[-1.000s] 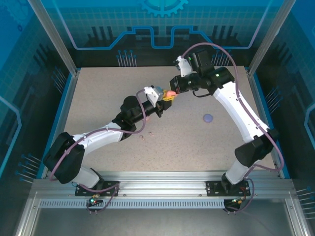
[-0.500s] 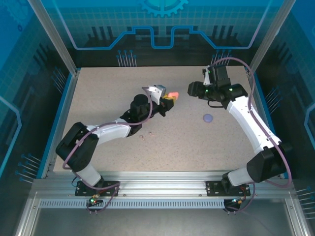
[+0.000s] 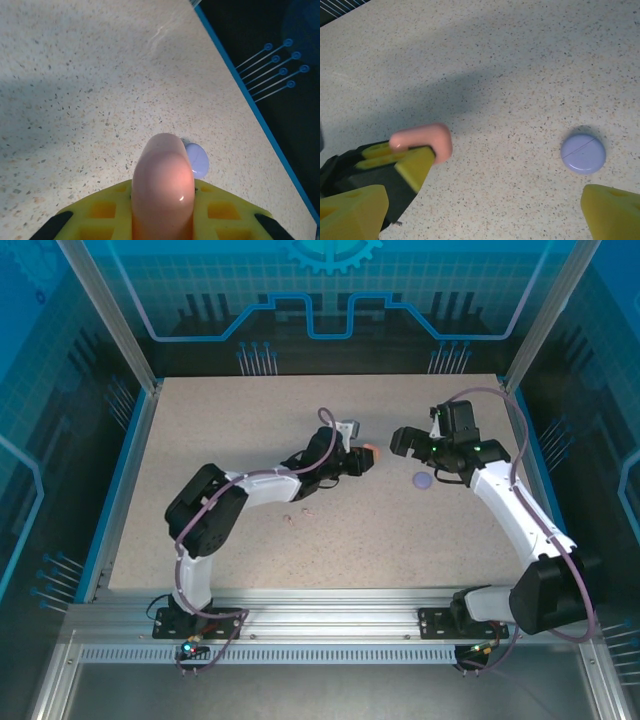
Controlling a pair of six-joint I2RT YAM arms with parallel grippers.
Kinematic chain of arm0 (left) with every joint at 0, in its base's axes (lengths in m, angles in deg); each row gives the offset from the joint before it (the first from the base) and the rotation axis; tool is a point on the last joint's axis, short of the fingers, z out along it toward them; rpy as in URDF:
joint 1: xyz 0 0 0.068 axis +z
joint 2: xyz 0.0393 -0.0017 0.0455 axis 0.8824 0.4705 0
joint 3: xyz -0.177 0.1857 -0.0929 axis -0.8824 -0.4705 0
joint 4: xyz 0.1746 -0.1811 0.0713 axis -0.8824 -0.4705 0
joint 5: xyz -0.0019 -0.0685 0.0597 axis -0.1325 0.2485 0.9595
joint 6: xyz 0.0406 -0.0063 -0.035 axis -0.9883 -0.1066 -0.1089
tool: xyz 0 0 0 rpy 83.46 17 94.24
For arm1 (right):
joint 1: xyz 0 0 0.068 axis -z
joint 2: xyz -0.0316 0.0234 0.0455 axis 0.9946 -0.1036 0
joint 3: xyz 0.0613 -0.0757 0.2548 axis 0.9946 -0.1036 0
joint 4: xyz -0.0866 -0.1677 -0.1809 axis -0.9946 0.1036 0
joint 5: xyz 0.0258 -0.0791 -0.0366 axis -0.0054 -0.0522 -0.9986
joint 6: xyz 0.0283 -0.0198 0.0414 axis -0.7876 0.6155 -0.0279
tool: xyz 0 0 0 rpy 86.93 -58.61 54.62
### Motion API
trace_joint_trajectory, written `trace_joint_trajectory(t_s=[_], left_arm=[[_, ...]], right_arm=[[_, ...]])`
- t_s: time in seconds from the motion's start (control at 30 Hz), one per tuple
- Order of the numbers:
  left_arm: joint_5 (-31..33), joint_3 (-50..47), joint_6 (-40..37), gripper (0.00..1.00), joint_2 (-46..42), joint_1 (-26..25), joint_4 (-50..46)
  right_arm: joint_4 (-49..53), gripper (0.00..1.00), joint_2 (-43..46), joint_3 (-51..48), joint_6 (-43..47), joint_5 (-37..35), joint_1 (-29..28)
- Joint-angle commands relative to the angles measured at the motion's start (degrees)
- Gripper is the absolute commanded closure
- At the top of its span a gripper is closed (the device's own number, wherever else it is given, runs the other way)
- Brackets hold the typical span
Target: Insert the wireless bluetooth earbuds into the charging case
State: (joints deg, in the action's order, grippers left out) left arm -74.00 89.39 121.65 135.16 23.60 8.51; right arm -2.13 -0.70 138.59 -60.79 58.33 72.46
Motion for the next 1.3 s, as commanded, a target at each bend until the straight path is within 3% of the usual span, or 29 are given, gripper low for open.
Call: trace_joint_trajectory(t_s=[0.0,0.2,0.47,1.1,1.13,1.27], left_arm=[[-1.52,5.81,6.90,1.00,4.46,-0.25,-8.35],[-4.39,16.00,11.57,1.00,12.36,-0.26,-16.69],[-2.63,25.22,14.54,0.96,18.77,-0.26,-29.24],[7.34,40.32,6.70,0.15,20.83,-0.14,-51.50],[8.74,40.96,6.21,0.06,20.35,-0.15,-52.83],[11.55,42.12,4.09,0.01,18.31,0.31,-54.83]], right_arm=[[-1.24,0.00,1.71,-0.91,-0.84,2.13,1.41],[-1.96,0.00,3.40,-1.97,-1.46,3.99,2.98],[0.89,0.00,3.06,-0.79,-0.19,3.21,3.33],[7.33,0.00,1.48,3.21,1.03,-3.46,4.21],[7.56,0.00,1.31,3.39,1.23,-3.43,4.20],[9.20,0.00,0.81,3.59,0.75,-5.25,4.30]])
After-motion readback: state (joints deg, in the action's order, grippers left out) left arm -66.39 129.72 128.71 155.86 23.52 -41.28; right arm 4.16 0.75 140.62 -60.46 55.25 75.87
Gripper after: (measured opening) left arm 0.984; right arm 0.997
